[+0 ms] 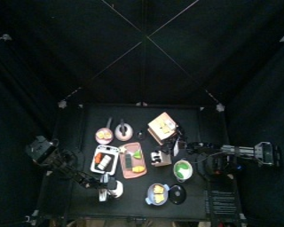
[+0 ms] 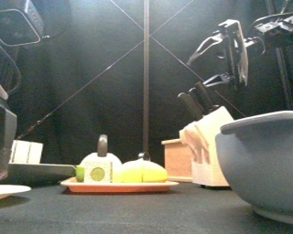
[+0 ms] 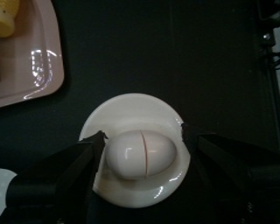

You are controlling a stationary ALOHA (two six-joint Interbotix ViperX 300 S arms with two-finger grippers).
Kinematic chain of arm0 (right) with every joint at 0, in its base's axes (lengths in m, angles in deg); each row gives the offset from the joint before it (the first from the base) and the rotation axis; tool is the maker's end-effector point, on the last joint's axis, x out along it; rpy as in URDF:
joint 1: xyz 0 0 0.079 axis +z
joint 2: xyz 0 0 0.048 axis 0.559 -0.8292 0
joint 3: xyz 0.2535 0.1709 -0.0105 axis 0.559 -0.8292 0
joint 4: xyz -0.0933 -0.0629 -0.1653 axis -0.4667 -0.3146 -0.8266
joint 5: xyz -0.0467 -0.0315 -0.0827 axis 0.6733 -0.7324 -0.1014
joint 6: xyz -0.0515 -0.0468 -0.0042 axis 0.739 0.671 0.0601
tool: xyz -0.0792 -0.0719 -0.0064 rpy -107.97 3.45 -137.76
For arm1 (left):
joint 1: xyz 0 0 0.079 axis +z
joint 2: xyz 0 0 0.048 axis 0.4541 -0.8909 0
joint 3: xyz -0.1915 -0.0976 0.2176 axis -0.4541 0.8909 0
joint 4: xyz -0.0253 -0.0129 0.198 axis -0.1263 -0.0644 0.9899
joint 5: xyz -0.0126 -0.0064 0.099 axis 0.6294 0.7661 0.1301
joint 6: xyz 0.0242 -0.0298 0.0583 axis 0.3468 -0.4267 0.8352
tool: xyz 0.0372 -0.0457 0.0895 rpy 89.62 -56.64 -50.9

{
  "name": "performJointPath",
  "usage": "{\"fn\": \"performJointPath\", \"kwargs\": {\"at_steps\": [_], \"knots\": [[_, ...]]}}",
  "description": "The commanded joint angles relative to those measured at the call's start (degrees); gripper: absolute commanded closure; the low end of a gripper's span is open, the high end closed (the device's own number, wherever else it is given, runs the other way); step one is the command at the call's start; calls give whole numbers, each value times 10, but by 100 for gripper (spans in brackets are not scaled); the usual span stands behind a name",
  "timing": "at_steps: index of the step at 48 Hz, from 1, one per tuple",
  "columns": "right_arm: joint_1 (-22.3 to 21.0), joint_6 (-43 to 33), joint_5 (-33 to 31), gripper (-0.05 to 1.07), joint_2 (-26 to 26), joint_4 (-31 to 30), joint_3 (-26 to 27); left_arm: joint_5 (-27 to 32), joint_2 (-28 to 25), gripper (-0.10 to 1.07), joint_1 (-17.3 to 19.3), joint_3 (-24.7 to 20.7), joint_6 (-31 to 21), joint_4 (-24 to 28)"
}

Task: Place egg on small plate

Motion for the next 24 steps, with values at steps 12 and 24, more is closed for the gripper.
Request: {"fn": "performJointPath", "kwargs": {"at_steps": [12,24], "knots": [[-3,0,2,4,2,0,7,-32,63,-3,2,4,3,15],[-3,0,2,4,2,0,4,-36,94,-3,11,12,3,33]]}}
